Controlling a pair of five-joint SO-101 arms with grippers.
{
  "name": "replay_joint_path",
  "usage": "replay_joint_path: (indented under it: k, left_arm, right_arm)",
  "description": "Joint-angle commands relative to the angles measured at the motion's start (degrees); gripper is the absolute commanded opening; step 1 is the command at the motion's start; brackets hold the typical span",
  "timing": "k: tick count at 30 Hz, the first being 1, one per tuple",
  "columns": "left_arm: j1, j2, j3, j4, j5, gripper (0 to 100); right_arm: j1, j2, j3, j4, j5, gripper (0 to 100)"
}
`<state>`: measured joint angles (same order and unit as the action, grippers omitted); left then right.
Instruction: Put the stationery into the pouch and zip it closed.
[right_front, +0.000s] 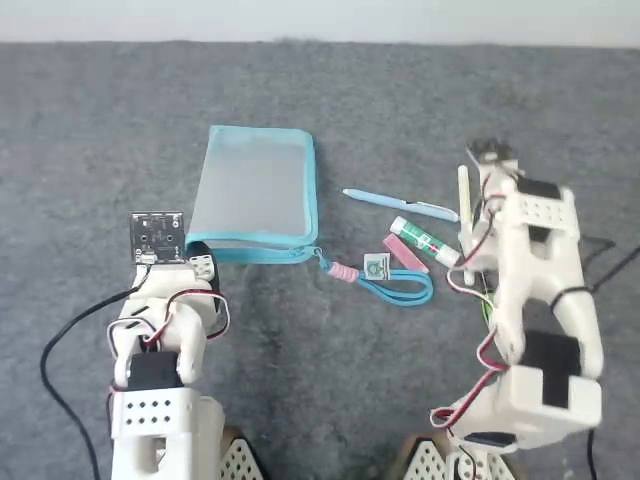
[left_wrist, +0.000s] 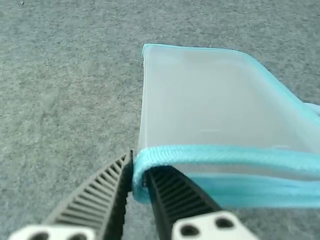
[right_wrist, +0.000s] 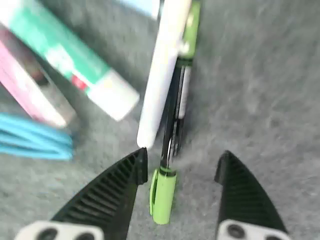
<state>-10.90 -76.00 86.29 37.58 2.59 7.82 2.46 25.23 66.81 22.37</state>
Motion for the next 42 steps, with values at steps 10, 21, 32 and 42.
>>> replay_joint_path:
  k: [10, 21, 32, 42]
  left_arm:
    - [-0.44, 0.62, -0.57, -2.11, -0.62, 1]
    - [-0.44, 0.62, -0.57, -2.11, -0.62, 1]
    - [-0.44, 0.62, -0.13, -2.2, -0.7, 1]
    - [-0.18, 0.62, -0.04, -2.2, -0.7, 1]
  right_arm:
    - [3.3, -1.19, 11.69, -11.47, 5.27, 18.5]
    - [9.1, -2.15, 11.34, -13.76, 5.63, 0.1]
    - [8.75, -27.21, 11.34, 2.15, 5.19, 0.6]
    - [-8.57, -51.3, 11.08, 19.38, 5.36, 0.6]
